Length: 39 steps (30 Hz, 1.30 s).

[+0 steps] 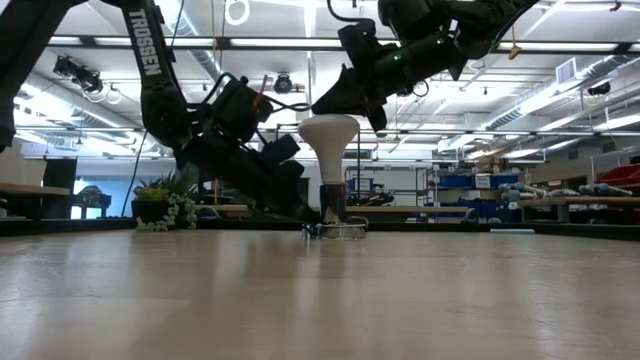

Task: Screw lightbulb
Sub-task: Insert the white lightbulb into the desk lamp

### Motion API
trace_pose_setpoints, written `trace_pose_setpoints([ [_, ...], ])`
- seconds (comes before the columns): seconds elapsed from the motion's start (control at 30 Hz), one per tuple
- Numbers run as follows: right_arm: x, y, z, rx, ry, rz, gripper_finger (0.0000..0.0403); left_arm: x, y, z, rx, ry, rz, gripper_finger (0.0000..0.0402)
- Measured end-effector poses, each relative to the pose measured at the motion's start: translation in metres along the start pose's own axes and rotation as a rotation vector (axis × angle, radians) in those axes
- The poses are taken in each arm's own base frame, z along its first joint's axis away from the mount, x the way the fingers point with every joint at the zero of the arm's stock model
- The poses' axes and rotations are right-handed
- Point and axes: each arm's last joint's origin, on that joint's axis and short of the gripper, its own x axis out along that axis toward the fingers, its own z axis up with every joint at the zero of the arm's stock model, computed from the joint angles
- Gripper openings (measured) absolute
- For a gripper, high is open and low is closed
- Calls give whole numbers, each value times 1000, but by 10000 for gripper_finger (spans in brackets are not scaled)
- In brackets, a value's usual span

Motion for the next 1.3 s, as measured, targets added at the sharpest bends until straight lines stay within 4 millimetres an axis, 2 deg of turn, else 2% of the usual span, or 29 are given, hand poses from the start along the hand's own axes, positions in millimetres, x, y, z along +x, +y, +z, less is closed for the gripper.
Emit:
trace_pose_setpoints([
  [0.37, -6, 4, 0, 19, 53, 97, 8, -1, -21, -4, 10, 26, -84, 3],
  [0.7, -12, 3, 0, 23, 99, 94, 8, -1, -22, -5, 11, 27, -95, 3],
  [1.3, -11, 5, 5, -10, 25, 126, 28, -1, -23, -5, 11, 22, -96, 3],
])
